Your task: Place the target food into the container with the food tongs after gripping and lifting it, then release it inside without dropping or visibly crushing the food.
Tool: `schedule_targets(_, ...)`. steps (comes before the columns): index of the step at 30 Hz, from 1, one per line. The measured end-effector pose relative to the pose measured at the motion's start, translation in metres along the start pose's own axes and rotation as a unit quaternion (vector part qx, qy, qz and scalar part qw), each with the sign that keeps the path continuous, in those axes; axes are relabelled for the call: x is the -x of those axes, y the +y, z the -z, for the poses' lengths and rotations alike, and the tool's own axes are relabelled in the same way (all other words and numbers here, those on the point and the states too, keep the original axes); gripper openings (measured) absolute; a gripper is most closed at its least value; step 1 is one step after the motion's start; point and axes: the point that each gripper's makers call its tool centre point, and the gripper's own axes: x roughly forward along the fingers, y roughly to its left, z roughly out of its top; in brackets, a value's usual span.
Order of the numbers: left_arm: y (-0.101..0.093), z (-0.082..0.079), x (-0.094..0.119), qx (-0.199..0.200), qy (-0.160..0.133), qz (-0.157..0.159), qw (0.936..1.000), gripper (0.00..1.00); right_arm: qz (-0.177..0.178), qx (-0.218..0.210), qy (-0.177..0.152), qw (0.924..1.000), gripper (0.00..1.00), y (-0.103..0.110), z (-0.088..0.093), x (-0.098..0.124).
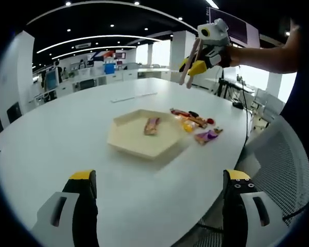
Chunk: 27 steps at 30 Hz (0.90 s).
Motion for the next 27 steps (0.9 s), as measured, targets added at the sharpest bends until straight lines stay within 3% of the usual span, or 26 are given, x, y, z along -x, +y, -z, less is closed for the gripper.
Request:
schedule_targets(14,-0.004,0.001,-0.001,-0.004,0.005,0.004,1.0,0.99,0.021,-0.018,0.005,0.9996,0.21,0.013,0.031,0.036)
schedule_targets(27,-0.002,0.004,-0.002,-0.001,0.012,0.001,0.9999,0.99,0.024,-0.023,0.001,0.9994,0.21,0.027,0.039,0.048)
